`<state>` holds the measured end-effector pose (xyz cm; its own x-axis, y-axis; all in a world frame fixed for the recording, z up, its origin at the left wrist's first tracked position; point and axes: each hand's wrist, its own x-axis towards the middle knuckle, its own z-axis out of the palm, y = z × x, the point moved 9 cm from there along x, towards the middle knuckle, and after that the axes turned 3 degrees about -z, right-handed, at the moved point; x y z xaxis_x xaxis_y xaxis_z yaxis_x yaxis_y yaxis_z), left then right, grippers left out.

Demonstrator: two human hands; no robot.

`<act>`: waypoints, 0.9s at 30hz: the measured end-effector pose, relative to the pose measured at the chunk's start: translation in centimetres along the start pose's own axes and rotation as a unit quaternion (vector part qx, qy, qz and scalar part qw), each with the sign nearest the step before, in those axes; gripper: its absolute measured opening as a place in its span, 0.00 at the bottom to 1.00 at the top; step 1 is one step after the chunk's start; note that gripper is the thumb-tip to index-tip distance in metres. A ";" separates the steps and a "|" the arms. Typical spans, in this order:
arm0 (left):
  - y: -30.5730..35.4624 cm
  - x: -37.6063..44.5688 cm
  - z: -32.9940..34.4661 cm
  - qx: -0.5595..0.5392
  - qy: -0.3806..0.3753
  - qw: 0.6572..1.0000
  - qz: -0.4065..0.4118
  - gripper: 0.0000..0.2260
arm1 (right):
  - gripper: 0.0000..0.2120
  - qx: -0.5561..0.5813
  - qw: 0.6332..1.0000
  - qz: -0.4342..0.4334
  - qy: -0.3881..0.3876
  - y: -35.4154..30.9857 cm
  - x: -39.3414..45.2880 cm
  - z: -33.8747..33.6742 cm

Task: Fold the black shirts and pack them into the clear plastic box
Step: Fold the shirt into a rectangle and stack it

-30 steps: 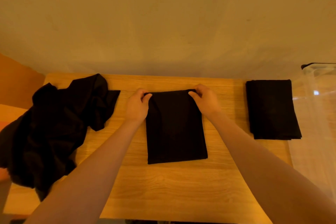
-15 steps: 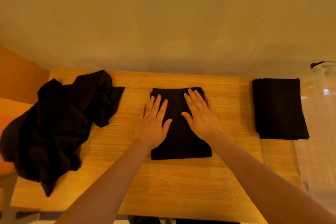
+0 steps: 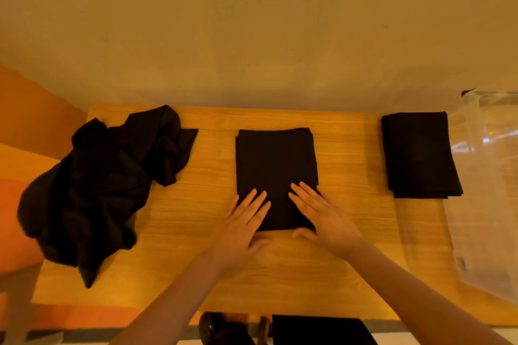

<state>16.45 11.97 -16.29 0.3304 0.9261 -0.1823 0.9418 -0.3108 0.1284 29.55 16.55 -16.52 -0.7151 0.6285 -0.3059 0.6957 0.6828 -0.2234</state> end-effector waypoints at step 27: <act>-2.9 -5.4 -5.1 -0.467 0.034 0.860 -0.201 0.05 | 0.13 0.380 0.887 0.210 0.156 -1.3 -7.4 -4.2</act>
<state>11.64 8.94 -10.66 -0.0450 0.9385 -0.3422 0.5070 0.3166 0.8017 33.70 12.56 -10.12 -0.2835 0.9216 -0.2652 0.6664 -0.0095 -0.7456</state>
